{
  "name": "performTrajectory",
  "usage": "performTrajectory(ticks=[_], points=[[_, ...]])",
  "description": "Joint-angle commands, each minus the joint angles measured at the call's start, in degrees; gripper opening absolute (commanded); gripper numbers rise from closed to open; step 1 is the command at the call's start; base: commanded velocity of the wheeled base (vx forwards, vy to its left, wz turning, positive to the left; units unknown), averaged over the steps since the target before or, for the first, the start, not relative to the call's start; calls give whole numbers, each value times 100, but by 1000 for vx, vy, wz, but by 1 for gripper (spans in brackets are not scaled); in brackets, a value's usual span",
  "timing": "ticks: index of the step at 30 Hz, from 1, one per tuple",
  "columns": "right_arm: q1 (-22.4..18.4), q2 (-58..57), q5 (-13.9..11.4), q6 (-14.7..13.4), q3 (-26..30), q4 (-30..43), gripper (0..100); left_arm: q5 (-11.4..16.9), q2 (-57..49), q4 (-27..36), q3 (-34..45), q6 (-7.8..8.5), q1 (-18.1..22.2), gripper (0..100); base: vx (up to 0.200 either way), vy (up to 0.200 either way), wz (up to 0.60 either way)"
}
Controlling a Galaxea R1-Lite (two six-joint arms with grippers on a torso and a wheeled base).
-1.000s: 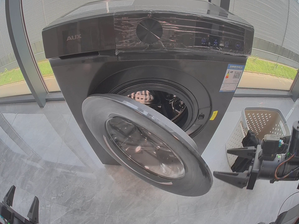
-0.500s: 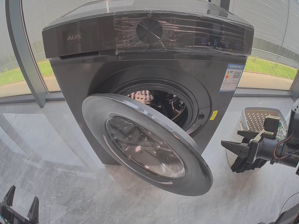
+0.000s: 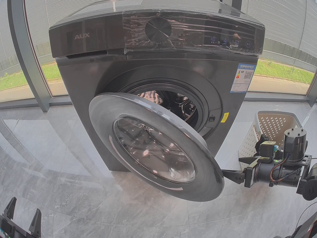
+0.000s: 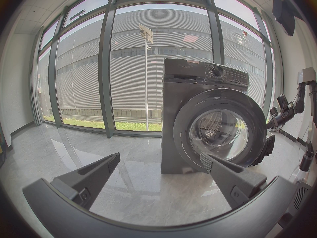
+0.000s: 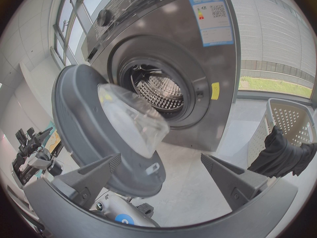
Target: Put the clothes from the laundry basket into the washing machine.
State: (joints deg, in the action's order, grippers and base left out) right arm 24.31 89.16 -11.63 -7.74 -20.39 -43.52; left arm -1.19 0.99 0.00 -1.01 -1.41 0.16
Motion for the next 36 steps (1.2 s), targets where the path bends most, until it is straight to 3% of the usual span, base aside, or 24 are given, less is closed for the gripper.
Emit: performTrajectory(ticks=[1, 6, 15, 19, 23, 28, 36], points=[[364, 602, 12, 9, 343, -368, 100, -4, -99, 0, 84, 1, 2, 100, 0, 0, 0], [760, 629, 29, -43, 624, -1124, 100, -4, -99, 0, 84, 1, 2, 100, 0, 0, 0], [584, 910, 82, -52, 361, -1378, 100, -4, -99, 0, 84, 1, 2, 100, 0, 0, 0], [628, 1332, 477, -114, -105, -1387, 100, -4, -99, 0, 92, 1, 2, 100, 0, 0, 0], [645, 1745, 583, -395, -615, -1370, 100, -4, -99, 0, 84, 1, 2, 100, 0, 0, 0], [593, 2395, 970, -386, -1160, -1378, 100, -4, -99, 0, 84, 1, 2, 100, 0, 0, 0], [522, 3090, 1207, -386, -1722, -1370, 100, -4, -99, 0, 84, 1, 2, 100, 0, 0, 0]])
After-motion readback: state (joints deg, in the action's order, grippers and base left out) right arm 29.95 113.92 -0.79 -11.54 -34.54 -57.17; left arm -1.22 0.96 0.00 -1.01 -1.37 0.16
